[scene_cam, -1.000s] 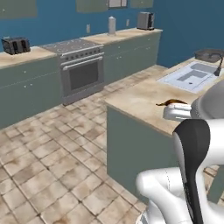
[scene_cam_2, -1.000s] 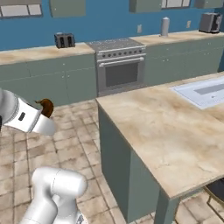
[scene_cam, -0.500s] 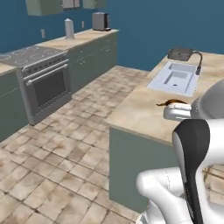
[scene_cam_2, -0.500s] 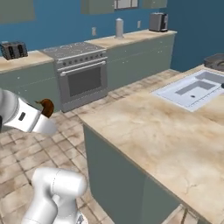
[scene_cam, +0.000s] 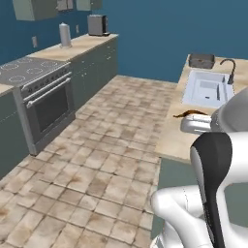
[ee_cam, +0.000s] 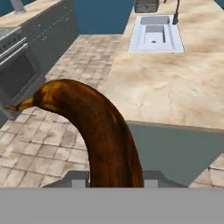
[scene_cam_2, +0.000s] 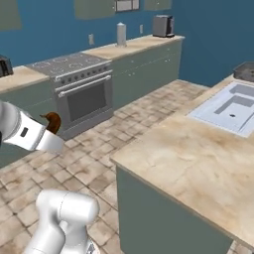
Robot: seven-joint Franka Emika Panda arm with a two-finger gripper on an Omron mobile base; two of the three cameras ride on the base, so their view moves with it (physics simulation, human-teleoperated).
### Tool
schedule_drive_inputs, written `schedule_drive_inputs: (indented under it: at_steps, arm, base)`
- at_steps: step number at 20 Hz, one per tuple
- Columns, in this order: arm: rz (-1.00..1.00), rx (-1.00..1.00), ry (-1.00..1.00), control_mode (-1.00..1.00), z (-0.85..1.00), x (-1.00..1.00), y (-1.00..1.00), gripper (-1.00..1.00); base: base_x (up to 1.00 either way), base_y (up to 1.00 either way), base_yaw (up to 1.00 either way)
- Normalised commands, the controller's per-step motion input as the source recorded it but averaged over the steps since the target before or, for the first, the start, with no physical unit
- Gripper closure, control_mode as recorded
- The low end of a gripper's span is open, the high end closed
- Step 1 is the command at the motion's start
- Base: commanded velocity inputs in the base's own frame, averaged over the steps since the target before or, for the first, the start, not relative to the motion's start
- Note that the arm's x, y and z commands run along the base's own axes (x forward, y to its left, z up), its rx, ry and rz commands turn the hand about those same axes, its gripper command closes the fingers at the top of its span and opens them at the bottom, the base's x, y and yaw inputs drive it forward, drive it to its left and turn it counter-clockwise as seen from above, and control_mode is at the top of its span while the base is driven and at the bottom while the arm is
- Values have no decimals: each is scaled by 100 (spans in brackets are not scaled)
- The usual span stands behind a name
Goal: Pick up both bananas from the fridge and place them inside the tupperware on the counter.
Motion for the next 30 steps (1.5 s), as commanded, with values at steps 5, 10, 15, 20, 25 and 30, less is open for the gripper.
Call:
schedule_drive_inputs:
  at_steps: [5,10,15,20,25,30]
  arm:
    - [0,0,0,100,0,0,0,100]
    - [0,0,0,100,0,0,0,100]
    - [0,0,0,100,0,0,0,100]
    - [0,0,0,100,0,0,0,100]
    - [0,0,0,100,0,0,0,100]
    - [0,0,0,100,0,0,0,100]
  base:
    - [80,100,-44]
    - [84,100,-45]
    - [85,100,-46]
    - [97,100,-54]
    - [100,100,-57]
    - [97,100,-52]
